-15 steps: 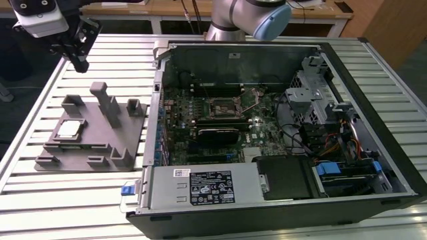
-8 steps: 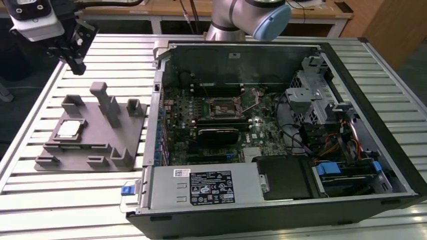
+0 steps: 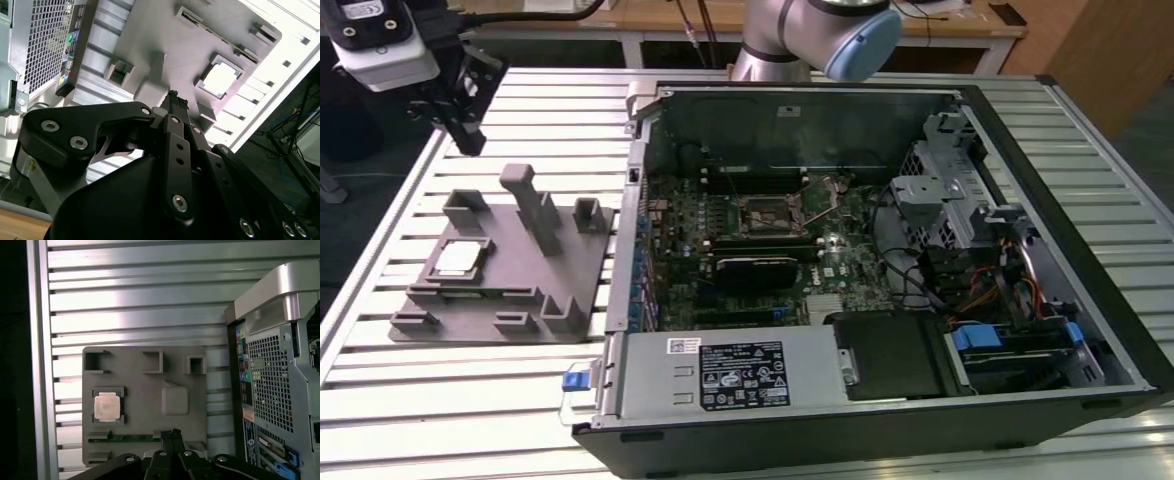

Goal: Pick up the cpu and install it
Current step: 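Reach for the cpu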

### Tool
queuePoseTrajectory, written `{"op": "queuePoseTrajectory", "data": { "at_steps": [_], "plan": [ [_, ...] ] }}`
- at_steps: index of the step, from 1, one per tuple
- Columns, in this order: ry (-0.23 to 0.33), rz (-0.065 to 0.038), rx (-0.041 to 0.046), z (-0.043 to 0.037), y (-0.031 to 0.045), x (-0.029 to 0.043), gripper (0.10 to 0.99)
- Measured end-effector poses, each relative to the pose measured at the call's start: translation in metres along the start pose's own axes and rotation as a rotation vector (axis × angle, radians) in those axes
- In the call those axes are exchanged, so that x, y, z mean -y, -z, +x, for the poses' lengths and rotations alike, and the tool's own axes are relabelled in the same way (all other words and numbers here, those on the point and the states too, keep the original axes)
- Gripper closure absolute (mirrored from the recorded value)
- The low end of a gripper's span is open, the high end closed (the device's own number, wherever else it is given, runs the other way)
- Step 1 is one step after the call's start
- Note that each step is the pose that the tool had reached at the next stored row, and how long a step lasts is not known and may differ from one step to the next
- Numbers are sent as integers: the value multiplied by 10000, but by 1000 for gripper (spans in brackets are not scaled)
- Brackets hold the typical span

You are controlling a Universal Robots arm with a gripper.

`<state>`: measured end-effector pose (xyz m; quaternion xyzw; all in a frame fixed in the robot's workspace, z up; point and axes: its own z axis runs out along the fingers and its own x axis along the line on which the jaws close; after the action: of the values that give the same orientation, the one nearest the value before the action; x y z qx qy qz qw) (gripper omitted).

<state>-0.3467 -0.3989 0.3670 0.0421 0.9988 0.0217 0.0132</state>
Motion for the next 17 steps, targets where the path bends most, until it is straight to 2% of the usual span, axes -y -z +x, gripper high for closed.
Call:
{"op": "queuePoseTrajectory", "data": {
  "at_steps": [17],
  "plan": [
    [-6,0,0,132,-80,15,980]
  ]
}}
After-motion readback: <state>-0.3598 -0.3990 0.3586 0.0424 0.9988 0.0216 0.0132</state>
